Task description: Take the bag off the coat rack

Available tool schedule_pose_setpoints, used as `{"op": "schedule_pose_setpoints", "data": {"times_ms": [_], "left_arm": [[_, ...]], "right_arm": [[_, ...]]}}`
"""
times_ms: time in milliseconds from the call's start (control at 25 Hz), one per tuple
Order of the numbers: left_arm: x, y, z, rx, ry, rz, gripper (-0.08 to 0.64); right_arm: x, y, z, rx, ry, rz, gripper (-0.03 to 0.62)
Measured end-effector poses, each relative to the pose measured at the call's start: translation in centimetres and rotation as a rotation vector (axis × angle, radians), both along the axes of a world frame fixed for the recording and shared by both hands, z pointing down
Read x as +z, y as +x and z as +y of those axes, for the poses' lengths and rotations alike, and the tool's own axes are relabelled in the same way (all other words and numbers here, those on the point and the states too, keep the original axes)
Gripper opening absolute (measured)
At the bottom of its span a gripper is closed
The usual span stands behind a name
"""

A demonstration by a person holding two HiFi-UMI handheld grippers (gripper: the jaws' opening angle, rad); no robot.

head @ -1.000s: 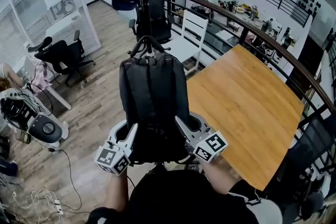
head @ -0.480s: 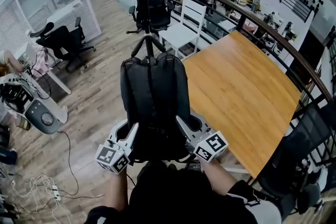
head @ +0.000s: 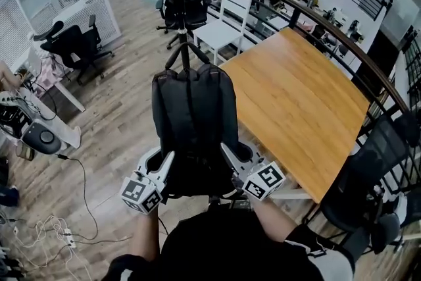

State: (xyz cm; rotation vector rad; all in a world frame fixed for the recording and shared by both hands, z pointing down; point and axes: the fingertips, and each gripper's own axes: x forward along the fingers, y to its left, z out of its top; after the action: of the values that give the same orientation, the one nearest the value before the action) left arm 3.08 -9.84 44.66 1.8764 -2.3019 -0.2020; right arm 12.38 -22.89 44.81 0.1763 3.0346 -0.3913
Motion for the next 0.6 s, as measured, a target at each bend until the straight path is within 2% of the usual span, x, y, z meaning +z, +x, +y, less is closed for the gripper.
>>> {"op": "schedule_pose_setpoints", "data": {"times_ms": [280, 600], "left_arm": [[0.2, 3.1, 4.7, 0.061, 0.006, -0.012, 0.104], [2.1, 5.9, 10.0, 0.082, -0.017, 0.009, 0.103]], "right_arm": [[0.2, 3.4, 4.9, 0.034, 0.001, 0.008, 0.101], [2.5, 6.5, 10.3, 0.049, -0.045, 0.050, 0.100]]}}
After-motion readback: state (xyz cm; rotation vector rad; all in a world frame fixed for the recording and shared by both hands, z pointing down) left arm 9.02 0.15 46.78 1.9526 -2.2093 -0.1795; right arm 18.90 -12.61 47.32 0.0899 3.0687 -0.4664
